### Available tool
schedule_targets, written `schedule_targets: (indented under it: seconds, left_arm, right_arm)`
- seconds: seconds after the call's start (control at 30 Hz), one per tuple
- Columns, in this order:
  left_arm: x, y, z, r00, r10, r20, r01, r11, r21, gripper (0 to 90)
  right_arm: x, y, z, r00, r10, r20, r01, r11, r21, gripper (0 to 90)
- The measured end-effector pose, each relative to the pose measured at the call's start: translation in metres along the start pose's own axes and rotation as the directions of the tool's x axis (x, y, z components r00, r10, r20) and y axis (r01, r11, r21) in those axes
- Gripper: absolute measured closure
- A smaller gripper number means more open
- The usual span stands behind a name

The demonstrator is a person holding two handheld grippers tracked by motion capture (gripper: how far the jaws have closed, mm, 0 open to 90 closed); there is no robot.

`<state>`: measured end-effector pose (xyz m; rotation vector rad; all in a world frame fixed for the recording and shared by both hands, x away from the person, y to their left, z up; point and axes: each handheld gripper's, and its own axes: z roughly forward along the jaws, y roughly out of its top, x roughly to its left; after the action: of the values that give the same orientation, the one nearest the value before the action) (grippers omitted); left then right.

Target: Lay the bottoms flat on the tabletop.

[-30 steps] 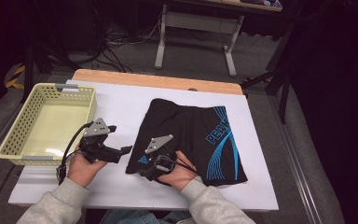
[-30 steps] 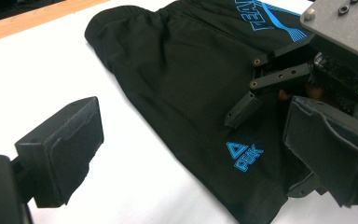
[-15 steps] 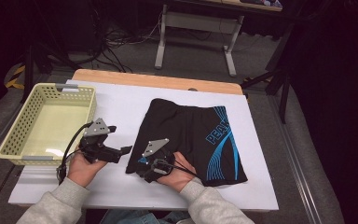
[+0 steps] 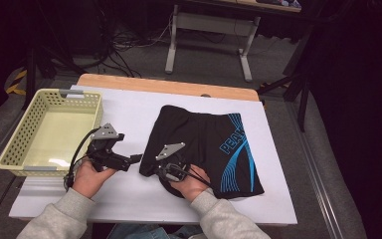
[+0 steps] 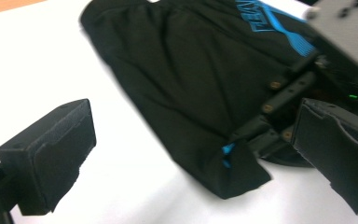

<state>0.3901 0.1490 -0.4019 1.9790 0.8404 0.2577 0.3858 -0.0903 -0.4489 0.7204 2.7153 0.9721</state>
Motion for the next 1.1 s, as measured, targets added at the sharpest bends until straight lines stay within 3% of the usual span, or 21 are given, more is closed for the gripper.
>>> schedule_targets:
  seconds: [0.1,0.3,0.5,0.7,0.87,1.1]
  left_arm:
    - [0.003,0.006,0.006,0.9996,-0.007,-0.027,0.007,0.9997,0.023,1.7]
    - [0.017,0.022,0.028,0.9975,-0.035,-0.061,0.039,0.9969,0.068,5.2]
    - [0.032,0.032,0.060,0.9941,-0.053,-0.094,0.063,0.9925,0.105,13.4]
    - [0.044,0.043,0.093,0.9900,-0.063,-0.126,0.083,0.9835,0.161,19.0]
    - [0.055,0.050,0.112,0.9835,-0.091,-0.156,0.119,0.9768,0.178,23.0]
    - [0.065,0.059,0.136,0.9724,-0.095,-0.213,0.141,0.9676,0.210,30.8]
  right_arm:
    - [0.002,0.000,-0.004,0.9998,0.018,-0.010,-0.018,1.000,-0.003,84.4]
    - [0.013,0.001,-0.013,0.9994,-0.007,-0.035,0.006,0.999,-0.038,84.6]
    - [0.019,0.000,-0.017,0.9986,-0.014,-0.051,0.011,0.998,-0.058,84.5]
    - [0.019,-0.003,-0.021,0.9987,-0.015,-0.048,0.011,0.997,-0.076,84.4]
    - [0.019,-0.006,-0.023,0.9987,-0.018,-0.047,0.015,0.997,-0.079,84.3]
    - [0.020,-0.010,-0.026,0.9989,-0.013,-0.045,0.009,0.996,-0.089,84.2]
